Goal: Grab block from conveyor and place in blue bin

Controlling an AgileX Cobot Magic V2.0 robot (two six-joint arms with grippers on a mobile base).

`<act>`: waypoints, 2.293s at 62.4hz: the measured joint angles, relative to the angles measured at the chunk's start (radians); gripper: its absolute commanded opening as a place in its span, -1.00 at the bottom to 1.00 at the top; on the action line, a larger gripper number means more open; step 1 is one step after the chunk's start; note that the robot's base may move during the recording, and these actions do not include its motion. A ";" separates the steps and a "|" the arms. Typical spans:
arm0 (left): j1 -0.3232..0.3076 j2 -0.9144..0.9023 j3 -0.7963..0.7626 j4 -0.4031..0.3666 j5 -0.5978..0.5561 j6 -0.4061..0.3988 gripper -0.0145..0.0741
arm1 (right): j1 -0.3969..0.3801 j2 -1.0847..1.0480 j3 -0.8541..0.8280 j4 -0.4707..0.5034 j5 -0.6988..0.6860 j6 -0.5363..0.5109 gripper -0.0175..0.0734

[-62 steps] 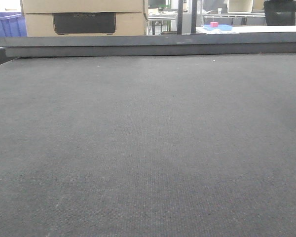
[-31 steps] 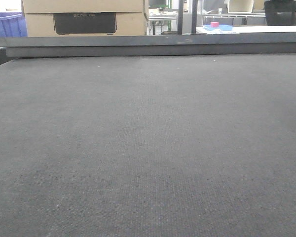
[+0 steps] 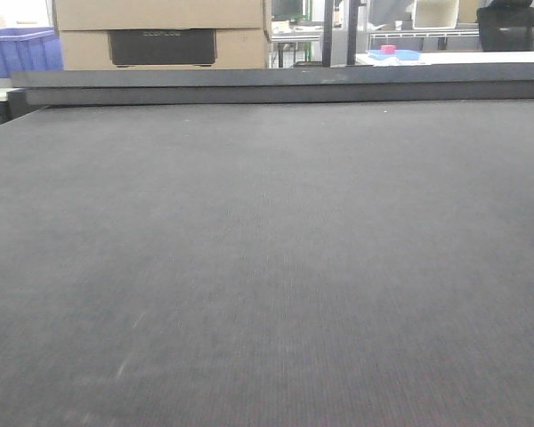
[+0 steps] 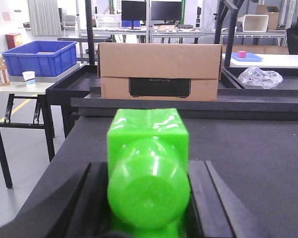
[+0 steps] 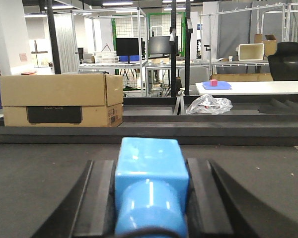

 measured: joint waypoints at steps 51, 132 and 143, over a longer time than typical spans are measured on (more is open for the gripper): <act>0.000 -0.022 0.000 0.000 0.002 0.000 -0.92 | 0.000 0.000 0.000 0.000 0.000 0.000 -0.97; 0.000 -0.023 0.000 0.000 0.002 0.000 -0.92 | 0.000 0.000 0.000 0.000 0.000 0.000 -0.97; 0.000 -0.023 0.000 0.000 0.002 0.000 -0.92 | 0.000 0.000 0.000 0.000 0.000 0.000 -0.97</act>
